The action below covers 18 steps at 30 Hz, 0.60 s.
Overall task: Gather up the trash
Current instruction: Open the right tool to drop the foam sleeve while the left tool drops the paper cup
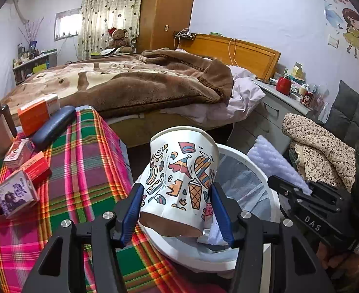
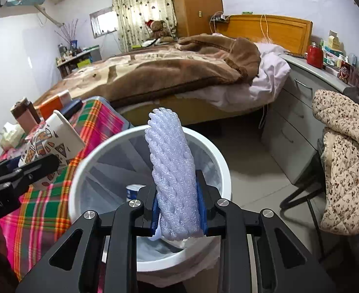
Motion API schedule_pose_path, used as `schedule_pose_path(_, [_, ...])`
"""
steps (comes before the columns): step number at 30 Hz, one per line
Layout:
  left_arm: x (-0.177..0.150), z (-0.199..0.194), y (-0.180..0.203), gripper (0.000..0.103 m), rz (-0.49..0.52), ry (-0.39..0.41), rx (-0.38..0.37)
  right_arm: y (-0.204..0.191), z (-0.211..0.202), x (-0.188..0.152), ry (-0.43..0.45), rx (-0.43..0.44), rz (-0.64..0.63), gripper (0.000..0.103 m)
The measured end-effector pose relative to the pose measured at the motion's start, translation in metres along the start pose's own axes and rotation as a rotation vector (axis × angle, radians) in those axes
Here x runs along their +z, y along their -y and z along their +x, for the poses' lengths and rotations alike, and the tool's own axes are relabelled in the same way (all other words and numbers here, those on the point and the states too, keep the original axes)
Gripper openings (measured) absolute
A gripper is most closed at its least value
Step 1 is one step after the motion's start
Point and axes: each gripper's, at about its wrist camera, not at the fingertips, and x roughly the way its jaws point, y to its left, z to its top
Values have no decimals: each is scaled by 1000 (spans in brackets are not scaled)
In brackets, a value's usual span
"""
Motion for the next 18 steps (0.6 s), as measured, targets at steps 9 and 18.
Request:
schedule_pose_path(9, [1, 10, -1, 64, -7, -14, -31, 2, 7, 1, -35, -34, -28, 31])
schedule_pose_path(18, [0, 0, -12, 70, -48, 6, -32, 0, 1, 0, -23, -20, -26, 55])
